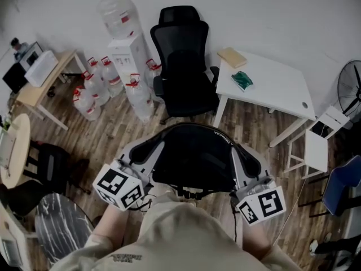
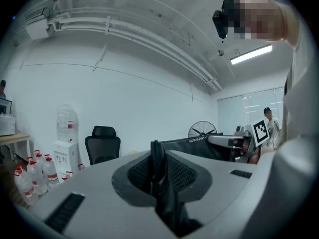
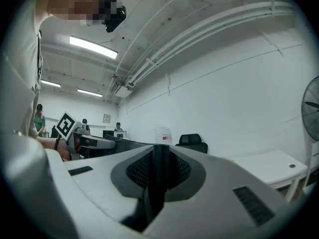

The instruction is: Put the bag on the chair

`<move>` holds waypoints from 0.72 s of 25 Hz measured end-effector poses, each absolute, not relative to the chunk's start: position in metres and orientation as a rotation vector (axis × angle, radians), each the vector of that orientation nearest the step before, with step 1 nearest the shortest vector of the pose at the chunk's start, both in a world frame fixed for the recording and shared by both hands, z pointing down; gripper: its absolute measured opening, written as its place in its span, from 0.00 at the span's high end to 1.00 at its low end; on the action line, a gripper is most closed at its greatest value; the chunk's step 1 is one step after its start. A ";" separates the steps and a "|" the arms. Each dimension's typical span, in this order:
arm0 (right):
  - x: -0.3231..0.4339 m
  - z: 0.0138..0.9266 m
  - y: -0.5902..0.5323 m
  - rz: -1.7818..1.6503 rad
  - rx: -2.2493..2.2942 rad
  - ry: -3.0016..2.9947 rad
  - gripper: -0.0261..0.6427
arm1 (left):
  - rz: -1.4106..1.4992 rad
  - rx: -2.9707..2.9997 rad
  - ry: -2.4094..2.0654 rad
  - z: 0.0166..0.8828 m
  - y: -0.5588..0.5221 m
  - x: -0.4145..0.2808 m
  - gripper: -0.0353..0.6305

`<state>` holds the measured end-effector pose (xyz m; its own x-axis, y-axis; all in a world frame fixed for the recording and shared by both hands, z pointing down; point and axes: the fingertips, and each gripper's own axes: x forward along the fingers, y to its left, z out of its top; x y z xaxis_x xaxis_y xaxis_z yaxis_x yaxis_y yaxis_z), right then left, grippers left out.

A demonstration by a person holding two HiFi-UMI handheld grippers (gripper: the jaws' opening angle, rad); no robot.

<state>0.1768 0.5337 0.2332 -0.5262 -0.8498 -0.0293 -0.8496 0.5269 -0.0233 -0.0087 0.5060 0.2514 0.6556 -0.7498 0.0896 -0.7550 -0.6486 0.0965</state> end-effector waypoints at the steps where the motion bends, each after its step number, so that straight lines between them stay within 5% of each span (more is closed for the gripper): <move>1: 0.179 0.234 0.533 -0.016 -1.504 2.714 0.90 | 0.061 2.740 -1.254 0.252 0.506 -0.006 0.84; 18: 0.200 0.252 0.497 -0.046 -1.513 2.720 0.90 | 0.076 2.731 -1.269 0.265 0.480 0.015 0.84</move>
